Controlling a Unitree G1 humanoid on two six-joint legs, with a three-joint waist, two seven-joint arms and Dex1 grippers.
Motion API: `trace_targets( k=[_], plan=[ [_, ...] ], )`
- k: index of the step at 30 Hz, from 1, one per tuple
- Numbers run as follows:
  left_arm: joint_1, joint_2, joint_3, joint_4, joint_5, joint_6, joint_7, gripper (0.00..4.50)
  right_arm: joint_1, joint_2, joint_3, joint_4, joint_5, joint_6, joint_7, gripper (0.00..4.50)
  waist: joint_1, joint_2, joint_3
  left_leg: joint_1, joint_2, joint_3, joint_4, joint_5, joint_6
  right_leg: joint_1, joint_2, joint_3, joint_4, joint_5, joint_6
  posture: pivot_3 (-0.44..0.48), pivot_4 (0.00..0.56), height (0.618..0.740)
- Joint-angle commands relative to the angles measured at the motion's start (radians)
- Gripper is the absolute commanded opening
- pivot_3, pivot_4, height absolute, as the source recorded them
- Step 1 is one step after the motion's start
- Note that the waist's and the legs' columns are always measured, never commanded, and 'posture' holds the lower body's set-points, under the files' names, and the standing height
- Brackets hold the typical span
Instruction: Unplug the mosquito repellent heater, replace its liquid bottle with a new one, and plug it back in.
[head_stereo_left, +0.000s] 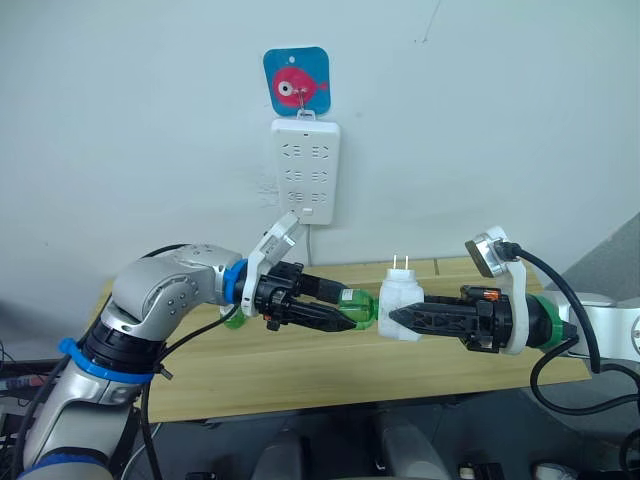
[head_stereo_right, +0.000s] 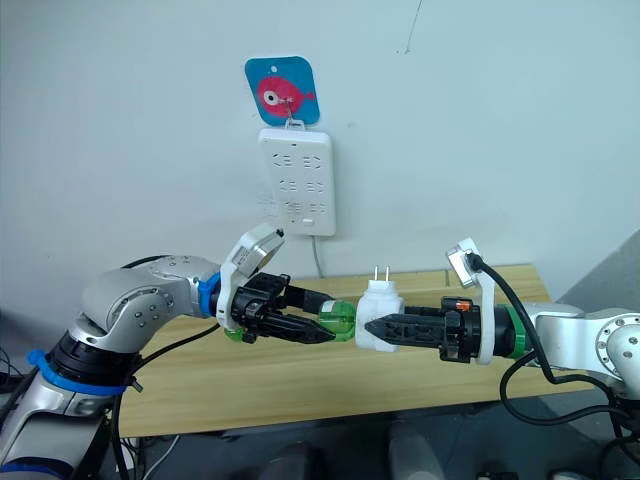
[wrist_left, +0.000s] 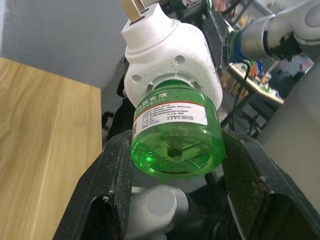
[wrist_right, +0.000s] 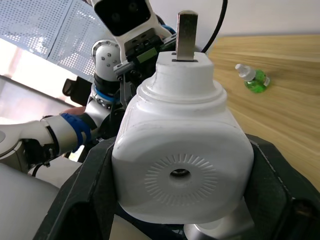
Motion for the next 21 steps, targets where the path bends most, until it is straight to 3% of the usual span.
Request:
trace_targets(
  k=[1,5,7,9,12,15,21],
  plan=[
    [0.054,0.025,0.070,-0.009,0.105,-0.152,-0.022,3.19,0.006,-0.024,-0.029,-0.006,0.018,0.011,0.008,2.97,0.000,0.000,0.000,0.000,0.000,0.000,0.000,0.000,0.000,0.000,0.000,0.000,0.000,0.000,0.000,-0.133,0.157,0.730],
    [0.122,0.010,0.081,-0.043,0.201,-0.302,-0.034,4.42,0.006,-0.026,-0.029,-0.003,0.018,0.012,0.008,2.97,0.003,0.000,0.000,0.001,0.001,0.000,-0.001,0.000,0.000,0.000,0.000,0.000,0.000,0.000,0.000,-0.133,0.157,0.730],
    [0.164,0.025,0.078,-0.055,0.250,-0.370,-0.058,4.45,0.007,-0.026,-0.030,-0.002,0.018,0.012,0.007,2.97,0.004,0.000,0.000,0.001,0.000,0.001,0.000,0.000,0.000,0.000,-0.001,0.000,0.000,0.000,0.000,-0.133,0.157,0.730],
    [0.213,-0.003,0.077,-0.034,0.366,-0.591,-0.066,4.45,0.010,-0.027,-0.032,-0.001,0.018,0.012,0.006,2.97,0.005,0.000,0.000,0.000,0.000,0.002,0.000,0.000,0.000,0.000,-0.001,0.001,-0.001,0.000,0.000,-0.134,0.159,0.730],
    [0.252,-0.098,0.102,0.040,0.492,-0.932,-0.031,4.45,0.011,-0.025,-0.032,-0.001,0.018,0.010,0.005,2.97,0.010,0.000,0.000,0.000,0.000,0.002,0.000,0.000,0.000,0.000,-0.003,0.001,-0.001,0.000,-0.001,-0.134,0.159,0.730],
    [0.264,-0.189,0.139,0.107,0.544,-1.229,-0.019,4.45,0.008,-0.021,-0.030,-0.002,0.018,0.008,0.002,2.97,0.022,0.000,0.000,0.000,0.000,0.003,0.000,0.000,0.000,0.000,-0.003,0.001,-0.002,0.000,-0.001,-0.136,0.157,0.730],
    [0.281,-0.252,0.090,0.113,0.540,-1.414,-0.030,4.45,0.000,-0.018,-0.026,0.001,0.018,0.009,0.000,2.97,0.026,0.000,0.000,0.000,0.000,0.004,0.000,0.000,0.000,0.000,-0.003,0.001,-0.001,0.000,-0.001,-0.132,0.156,0.730]
  ],
)
